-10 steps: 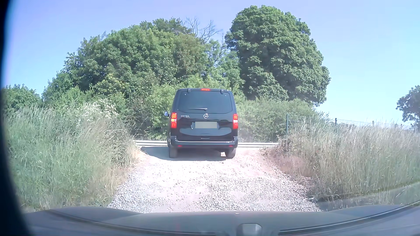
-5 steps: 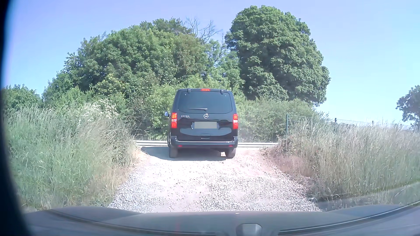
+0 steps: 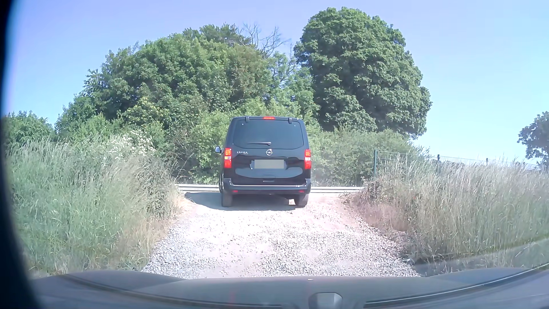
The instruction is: Follow the waypoints while adhering to traffic rules and regulations
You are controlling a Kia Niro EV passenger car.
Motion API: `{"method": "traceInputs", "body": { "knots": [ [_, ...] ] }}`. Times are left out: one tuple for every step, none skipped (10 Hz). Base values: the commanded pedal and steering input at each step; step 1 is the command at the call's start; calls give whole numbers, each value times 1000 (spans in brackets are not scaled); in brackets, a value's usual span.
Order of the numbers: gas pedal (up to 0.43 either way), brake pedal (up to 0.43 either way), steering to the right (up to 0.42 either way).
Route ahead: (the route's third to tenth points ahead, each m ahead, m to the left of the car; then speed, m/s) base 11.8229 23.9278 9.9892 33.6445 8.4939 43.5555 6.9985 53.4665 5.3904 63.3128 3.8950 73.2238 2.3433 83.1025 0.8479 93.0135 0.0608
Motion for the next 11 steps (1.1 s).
{"method": "traceInputs", "body": {
  "knots": [
    [138, 6, 4],
    [138, 6, 4],
    [150, 6, 4],
    [150, 6, 4],
    [150, 6, 4],
    [157, 6, 4],
    [157, 6, 4],
    [157, 6, 4],
    [157, 6, 4],
    [157, 6, 3],
    [157, 6, 3]
  ]
}}
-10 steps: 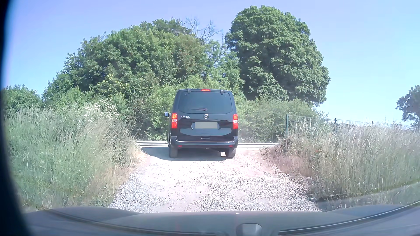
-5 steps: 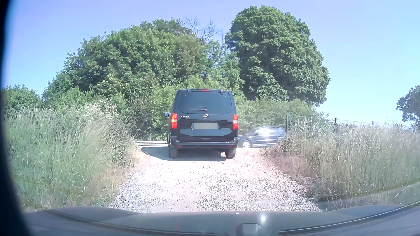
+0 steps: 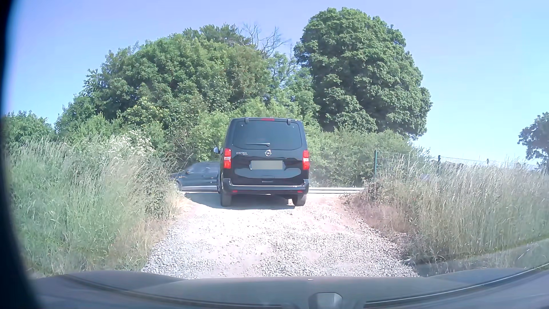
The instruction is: Follow the waypoints while adhering to traffic rules and regulations
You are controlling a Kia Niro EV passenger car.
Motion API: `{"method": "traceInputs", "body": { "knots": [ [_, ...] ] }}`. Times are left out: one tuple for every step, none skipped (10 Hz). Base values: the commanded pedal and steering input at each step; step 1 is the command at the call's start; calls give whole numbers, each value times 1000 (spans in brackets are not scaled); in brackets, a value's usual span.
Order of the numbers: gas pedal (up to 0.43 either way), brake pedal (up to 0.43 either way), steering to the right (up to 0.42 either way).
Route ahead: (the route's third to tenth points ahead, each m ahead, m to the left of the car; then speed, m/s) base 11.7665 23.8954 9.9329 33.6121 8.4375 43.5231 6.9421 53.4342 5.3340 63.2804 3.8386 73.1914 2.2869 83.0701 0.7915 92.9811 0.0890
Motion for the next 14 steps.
{"method": "traceInputs", "body": {
  "knots": [
    [157, 6, 3],
    [157, 6, 3],
    [157, 6, 3],
    [157, 6, 2],
    [169, 6, 2],
    [189, 6, 2],
    [228, 6, 2],
    [248, 6, 1],
    [248, 6, 0],
    [248, 6, -2],
    [260, 6, -2],
    [260, 6, -2],
    [260, 6, -2],
    [260, 6, -2]
  ]
}}
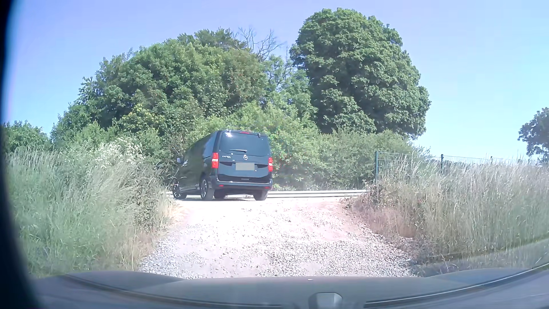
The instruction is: Follow the waypoints while adhering to traffic rules and regulations
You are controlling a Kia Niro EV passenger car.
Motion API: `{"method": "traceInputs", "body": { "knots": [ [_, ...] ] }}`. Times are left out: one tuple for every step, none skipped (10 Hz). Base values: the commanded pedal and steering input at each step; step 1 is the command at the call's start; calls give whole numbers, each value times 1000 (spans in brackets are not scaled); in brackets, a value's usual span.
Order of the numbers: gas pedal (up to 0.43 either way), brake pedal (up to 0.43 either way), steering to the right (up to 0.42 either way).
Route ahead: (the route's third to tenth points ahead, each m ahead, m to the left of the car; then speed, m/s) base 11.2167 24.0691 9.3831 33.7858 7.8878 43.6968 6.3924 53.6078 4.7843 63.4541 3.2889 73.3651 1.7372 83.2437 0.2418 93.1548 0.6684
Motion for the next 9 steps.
{"method": "traceInputs", "body": {
  "knots": [
    [260, 6, -1],
    [260, 6, 1],
    [268, 6, 7],
    [268, 6, 10],
    [260, 6, 9],
    [260, 6, 8],
    [260, 6, 6],
    [260, 6, 5],
    [260, 6, 4]
  ]
}}
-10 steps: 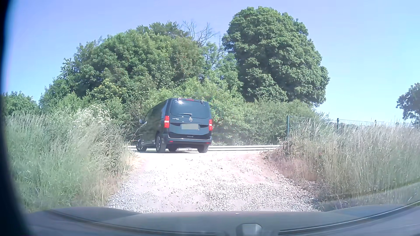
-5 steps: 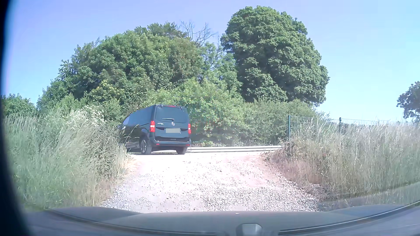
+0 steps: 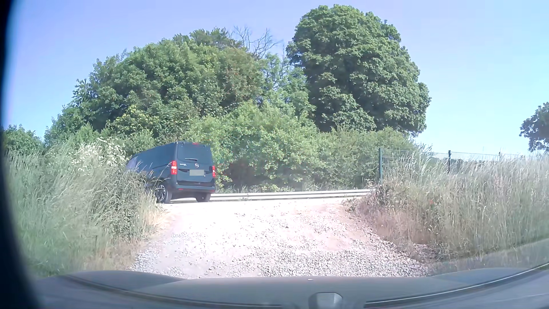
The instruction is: Follow the waypoints while adhering to traffic rules and regulations
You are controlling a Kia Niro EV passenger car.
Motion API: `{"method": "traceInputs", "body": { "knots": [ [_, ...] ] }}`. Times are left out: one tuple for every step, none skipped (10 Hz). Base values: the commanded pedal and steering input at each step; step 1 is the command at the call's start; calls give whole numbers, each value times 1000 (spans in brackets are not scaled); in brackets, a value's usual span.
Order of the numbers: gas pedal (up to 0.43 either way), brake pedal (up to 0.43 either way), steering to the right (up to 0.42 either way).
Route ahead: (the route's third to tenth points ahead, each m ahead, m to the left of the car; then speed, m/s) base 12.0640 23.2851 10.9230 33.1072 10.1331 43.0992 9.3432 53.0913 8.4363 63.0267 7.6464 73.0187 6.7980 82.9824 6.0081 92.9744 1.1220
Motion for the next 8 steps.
{"method": "traceInputs", "body": {
  "knots": [
    [260, 6, 4],
    [260, 6, 4],
    [260, 6, 4],
    [260, 6, 3],
    [260, 6, -1],
    [260, 6, -6],
    [260, 6, -15],
    [260, 6, -24]
  ]
}}
